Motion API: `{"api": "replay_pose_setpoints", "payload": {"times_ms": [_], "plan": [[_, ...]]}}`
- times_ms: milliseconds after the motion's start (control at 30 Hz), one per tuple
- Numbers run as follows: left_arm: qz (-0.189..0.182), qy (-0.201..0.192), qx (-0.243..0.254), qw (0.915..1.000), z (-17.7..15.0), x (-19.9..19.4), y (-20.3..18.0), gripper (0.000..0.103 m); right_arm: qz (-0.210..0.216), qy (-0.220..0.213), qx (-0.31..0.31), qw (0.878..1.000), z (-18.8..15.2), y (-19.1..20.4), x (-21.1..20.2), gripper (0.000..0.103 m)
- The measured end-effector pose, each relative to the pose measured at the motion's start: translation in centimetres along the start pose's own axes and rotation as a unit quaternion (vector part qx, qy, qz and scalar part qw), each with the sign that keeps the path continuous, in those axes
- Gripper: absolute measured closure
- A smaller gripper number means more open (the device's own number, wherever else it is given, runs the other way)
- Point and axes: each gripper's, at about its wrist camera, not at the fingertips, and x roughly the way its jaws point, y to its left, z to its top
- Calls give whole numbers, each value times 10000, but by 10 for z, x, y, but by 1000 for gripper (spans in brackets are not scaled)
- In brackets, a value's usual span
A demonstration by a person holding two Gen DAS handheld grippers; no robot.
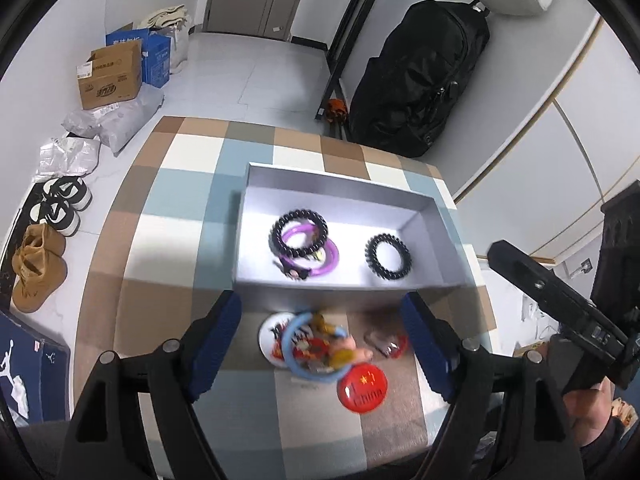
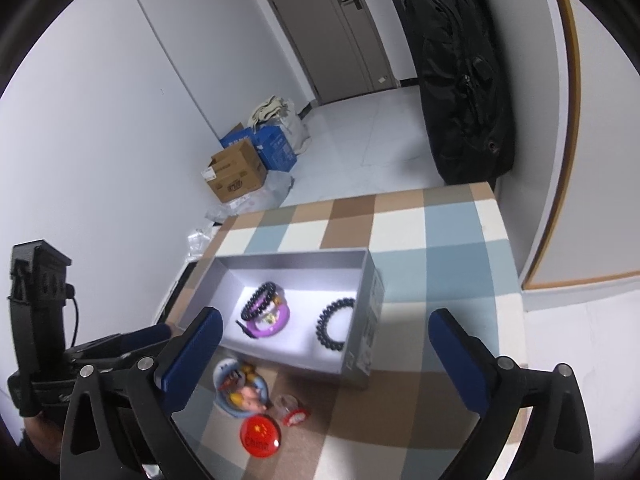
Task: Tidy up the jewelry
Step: 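Lower the left gripper and grasp the red China badge, then lift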
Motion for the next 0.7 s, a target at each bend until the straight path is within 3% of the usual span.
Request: {"api": "replay_pose_setpoints", "payload": {"times_ms": [133,567,700], "plan": [[1,-60,162,9999,-14,-6,-9,25,-101,20,-17,9999,-7,-2,-4,0],[238,659,207,9973,-52,14,-26,25,-344,94,223,9991,-19,-13,-20,0],[356,701,510,9956,-60,18,-35,25,-346,139,316,9988,-20,-17,-21,0]]}}
